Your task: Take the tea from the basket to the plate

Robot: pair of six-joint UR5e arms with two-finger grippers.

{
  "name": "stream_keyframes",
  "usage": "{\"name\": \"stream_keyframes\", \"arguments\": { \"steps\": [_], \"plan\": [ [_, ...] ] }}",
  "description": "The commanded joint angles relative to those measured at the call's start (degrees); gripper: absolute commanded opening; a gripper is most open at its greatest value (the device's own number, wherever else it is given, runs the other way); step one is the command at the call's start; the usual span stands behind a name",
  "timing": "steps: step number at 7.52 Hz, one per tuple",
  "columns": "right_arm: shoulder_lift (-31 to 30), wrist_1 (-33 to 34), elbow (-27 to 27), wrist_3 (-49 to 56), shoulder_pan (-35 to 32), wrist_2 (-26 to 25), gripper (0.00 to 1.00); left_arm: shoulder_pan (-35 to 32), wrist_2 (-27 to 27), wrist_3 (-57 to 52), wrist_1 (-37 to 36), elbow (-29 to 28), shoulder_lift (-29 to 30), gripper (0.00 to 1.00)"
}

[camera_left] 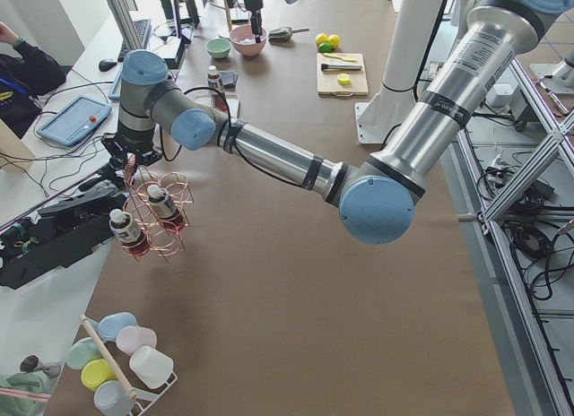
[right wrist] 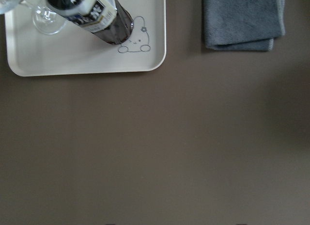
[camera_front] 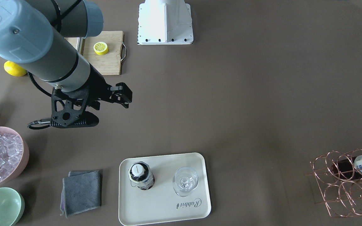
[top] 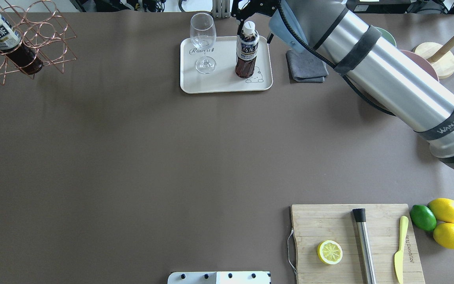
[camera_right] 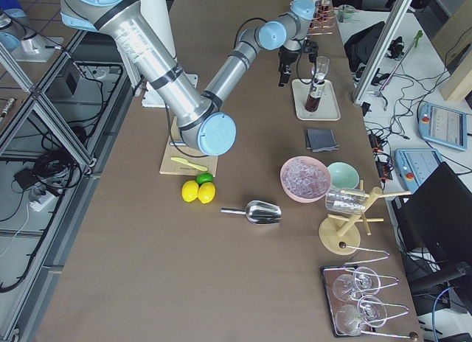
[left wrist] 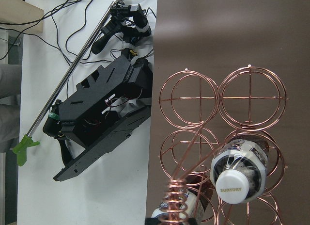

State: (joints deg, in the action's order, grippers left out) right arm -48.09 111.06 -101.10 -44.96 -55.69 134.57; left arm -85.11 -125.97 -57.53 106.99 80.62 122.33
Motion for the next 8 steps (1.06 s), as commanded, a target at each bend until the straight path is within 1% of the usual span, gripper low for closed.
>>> {"name": "stream_keyframes", "arguments": {
  "steps": [1,2,3,4,5,6,8],
  "plan": [
    [-23.1,2.8,-20.6,14.3,-2.9,-4.8,0.94,2.2,4.8,-2.4,4.5,-5.5,2.6,0.0],
    [-29.6,2.3,-21.6,26.0,-6.4,-4.2,0.95,3.3,6.9,-2.4,5.8,-6.3,2.6,0.0],
    [-34.7,2.2,-21.4,34.0,-10.3,-4.2,0.96,4.0,6.9,-2.3,8.0,-7.7,2.7,0.0],
    [-39.1,2.1,-20.4,40.2,-12.0,-4.5,0.98,4.1,6.9,-2.3,8.2,-7.7,2.6,0.0],
    [-42.1,0.7,-16.6,45.1,-14.9,-4.6,0.98,4.2,6.9,-2.3,8.2,-7.7,2.6,0.0],
    [-44.9,-4.1,-12.0,48.1,-18.4,-4.4,0.99,4.5,7.0,-2.1,8.3,-7.6,2.6,0.0],
    [-50.8,-15.7,-3.4,52.5,-22.8,-3.4,0.99,4.6,7.8,-2.0,8.3,-7.6,2.4,0.0]
  ]
}}
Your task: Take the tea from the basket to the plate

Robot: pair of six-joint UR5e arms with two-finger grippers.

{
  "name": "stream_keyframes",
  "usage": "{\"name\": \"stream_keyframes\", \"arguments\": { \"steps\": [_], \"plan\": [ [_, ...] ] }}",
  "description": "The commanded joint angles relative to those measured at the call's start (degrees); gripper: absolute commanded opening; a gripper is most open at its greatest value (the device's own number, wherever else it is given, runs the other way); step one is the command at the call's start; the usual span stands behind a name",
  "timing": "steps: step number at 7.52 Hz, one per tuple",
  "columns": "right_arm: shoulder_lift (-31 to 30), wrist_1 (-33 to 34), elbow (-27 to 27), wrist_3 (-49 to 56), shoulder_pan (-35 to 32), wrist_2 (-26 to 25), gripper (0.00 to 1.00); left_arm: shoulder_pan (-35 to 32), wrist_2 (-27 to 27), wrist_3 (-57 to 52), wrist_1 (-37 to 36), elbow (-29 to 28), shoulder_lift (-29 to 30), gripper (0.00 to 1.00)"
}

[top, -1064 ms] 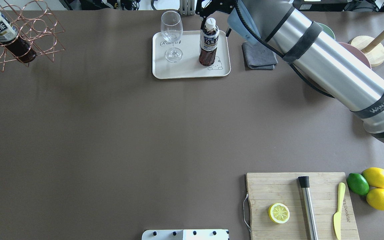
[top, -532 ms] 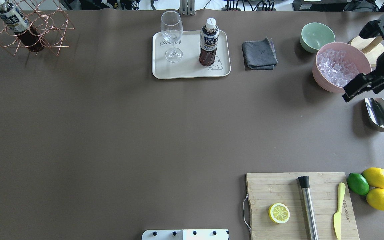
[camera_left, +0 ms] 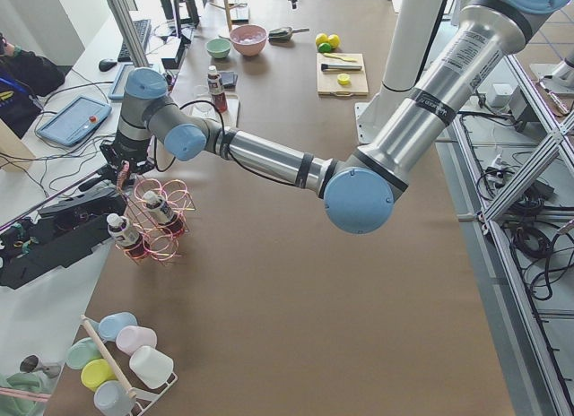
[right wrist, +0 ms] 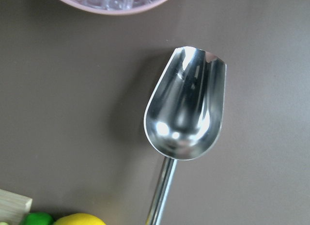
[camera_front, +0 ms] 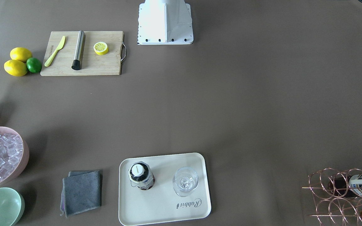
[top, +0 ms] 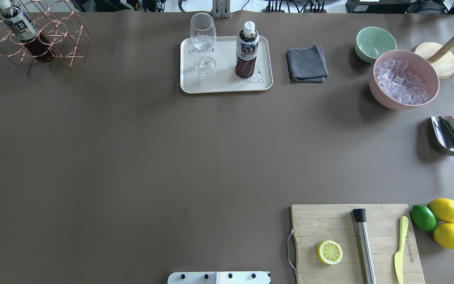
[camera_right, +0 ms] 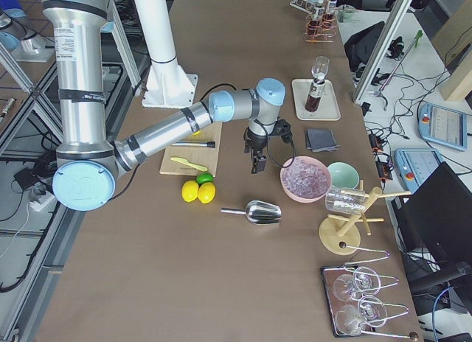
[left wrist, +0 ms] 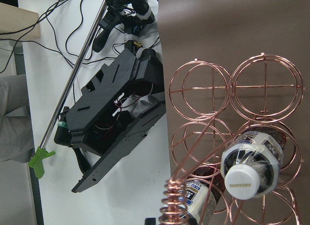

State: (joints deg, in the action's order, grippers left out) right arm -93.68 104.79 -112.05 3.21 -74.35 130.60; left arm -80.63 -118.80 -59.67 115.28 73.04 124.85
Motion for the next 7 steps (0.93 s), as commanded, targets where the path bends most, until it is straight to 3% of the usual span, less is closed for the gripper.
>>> {"name": "stream_keyframes", "arguments": {
  "steps": [1,2,3,5,7],
  "plan": [
    [-6.2,-13.5,12.8,7.5,-7.4,1.8,0.99,0.2,0.6,0.3,0.0,0.0,-0.4,0.0],
    [-6.9,-15.0,18.4,10.6,-10.6,4.4,0.99,0.2,0.5,0.3,0.0,0.2,-0.5,0.0],
    [-7.5,-16.1,20.3,11.4,-13.4,4.7,0.99,0.2,0.5,0.3,0.0,0.1,-0.5,0.0],
    [-10.3,-20.6,19.2,10.9,-16.0,4.6,0.99,0.2,0.5,0.4,0.1,0.2,-1.0,0.0],
    [-9.9,-16.4,13.3,3.7,-14.5,4.3,0.99,0.2,0.5,0.4,0.1,0.3,-1.6,0.0]
  ]
}}
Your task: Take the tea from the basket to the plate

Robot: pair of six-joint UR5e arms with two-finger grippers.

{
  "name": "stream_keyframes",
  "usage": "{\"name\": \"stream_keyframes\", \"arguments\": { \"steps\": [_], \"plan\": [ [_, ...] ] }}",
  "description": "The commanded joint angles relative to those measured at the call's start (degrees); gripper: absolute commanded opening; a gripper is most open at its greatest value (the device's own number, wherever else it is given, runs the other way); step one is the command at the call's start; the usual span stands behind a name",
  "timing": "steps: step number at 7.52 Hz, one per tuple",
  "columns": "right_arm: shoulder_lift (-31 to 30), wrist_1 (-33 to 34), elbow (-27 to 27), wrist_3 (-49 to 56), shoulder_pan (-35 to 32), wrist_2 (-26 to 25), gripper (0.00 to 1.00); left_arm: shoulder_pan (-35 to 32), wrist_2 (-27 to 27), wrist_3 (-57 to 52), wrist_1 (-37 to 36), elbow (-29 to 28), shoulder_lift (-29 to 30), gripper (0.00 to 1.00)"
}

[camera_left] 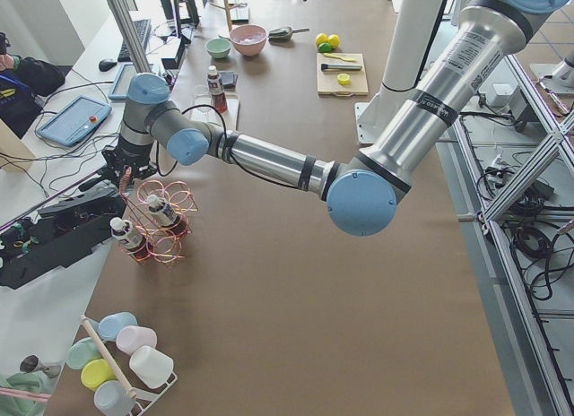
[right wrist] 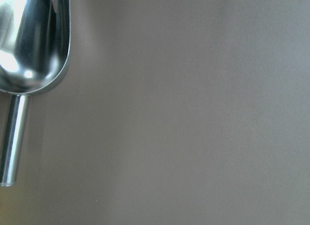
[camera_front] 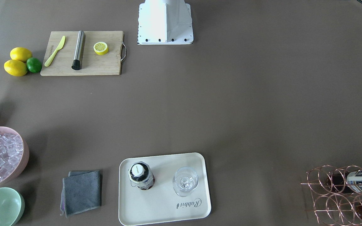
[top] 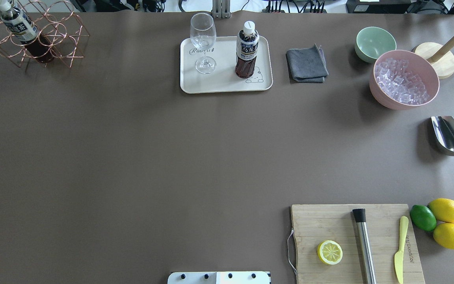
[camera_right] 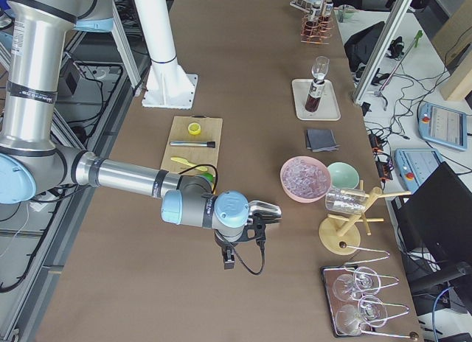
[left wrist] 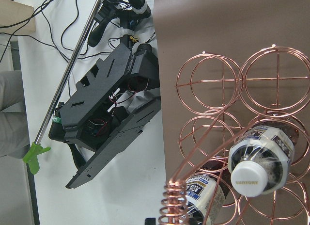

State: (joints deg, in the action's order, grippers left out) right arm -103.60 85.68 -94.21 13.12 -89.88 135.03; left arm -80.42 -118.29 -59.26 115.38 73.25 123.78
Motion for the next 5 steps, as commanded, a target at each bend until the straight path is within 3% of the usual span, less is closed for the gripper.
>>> {"name": "stream_keyframes", "arguments": {
  "steps": [1,3,5],
  "plan": [
    [0.2,7.2,-9.3,-10.9,3.6,-0.3,0.99,0.0,0.0,0.0,0.0,0.2,-0.6,0.0],
    [0.9,8.1,-10.6,-12.6,5.0,-0.6,0.99,0.0,0.0,0.0,0.0,0.3,-0.8,0.0],
    [1.5,7.9,-10.1,-11.9,5.7,-2.7,0.99,0.0,0.0,0.1,0.5,0.2,-1.1,0.16]
  ]
}}
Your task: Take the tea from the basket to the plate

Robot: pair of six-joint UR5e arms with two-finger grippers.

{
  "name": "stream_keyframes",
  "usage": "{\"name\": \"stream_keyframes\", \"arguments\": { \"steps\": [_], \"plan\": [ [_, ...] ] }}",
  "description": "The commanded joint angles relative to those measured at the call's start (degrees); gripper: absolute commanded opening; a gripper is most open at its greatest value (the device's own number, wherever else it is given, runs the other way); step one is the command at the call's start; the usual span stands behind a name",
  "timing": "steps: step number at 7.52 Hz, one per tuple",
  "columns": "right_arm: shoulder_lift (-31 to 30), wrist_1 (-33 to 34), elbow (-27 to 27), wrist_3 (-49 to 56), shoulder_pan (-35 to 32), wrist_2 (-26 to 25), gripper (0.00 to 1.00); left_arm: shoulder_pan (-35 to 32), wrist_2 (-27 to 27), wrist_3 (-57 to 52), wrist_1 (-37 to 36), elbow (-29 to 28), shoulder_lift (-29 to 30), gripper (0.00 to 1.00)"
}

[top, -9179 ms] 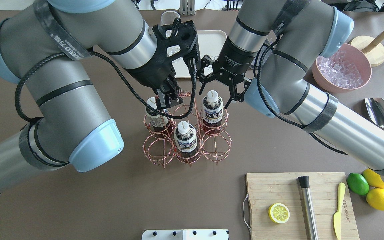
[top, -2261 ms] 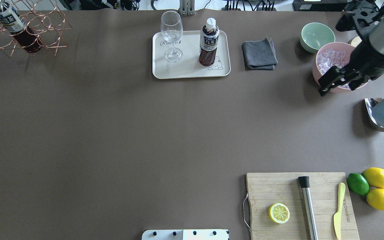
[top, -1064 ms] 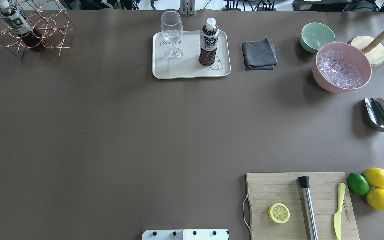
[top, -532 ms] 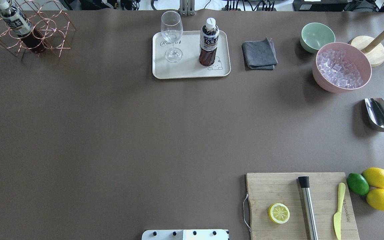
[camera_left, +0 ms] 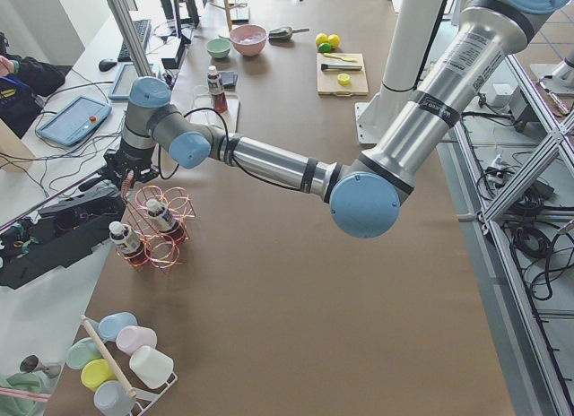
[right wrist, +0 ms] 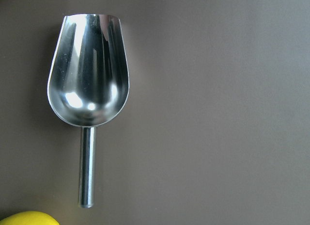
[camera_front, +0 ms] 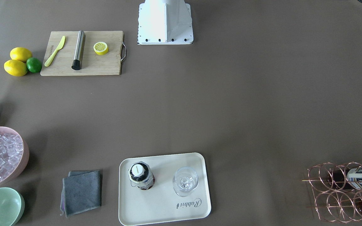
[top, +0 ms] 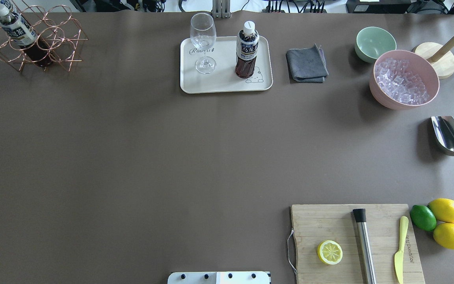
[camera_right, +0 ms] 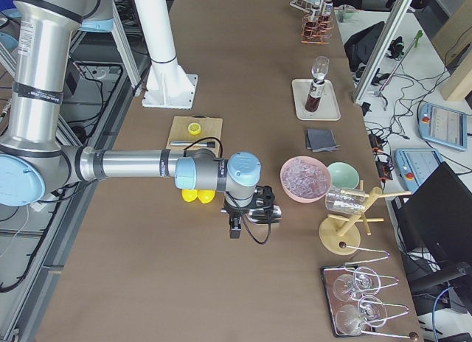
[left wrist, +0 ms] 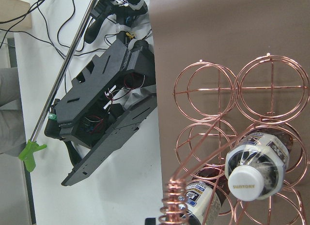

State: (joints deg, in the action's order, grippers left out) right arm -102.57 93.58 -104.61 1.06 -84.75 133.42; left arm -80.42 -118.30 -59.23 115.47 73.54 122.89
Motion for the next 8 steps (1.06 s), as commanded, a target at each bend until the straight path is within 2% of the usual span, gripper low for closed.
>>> {"name": "stream_keyframes", "arguments": {
  "steps": [1,2,3,8],
  "plan": [
    [0.8,0.0,0.4,0.2,0.6,-1.3,0.99,0.0,0.0,0.2,0.5,-0.1,-0.2,0.39],
    [1.1,0.0,0.9,-0.4,0.6,-1.4,0.99,0.0,0.0,0.3,0.5,-0.1,-0.2,0.86],
    [0.8,0.0,0.6,-0.4,0.6,-2.7,0.99,0.0,0.0,0.3,1.2,-0.1,-0.4,0.98],
    [0.6,0.0,1.4,-0.4,1.2,-4.3,0.99,0.0,-0.3,1.0,2.1,0.0,-1.1,0.98]
  ]
}}
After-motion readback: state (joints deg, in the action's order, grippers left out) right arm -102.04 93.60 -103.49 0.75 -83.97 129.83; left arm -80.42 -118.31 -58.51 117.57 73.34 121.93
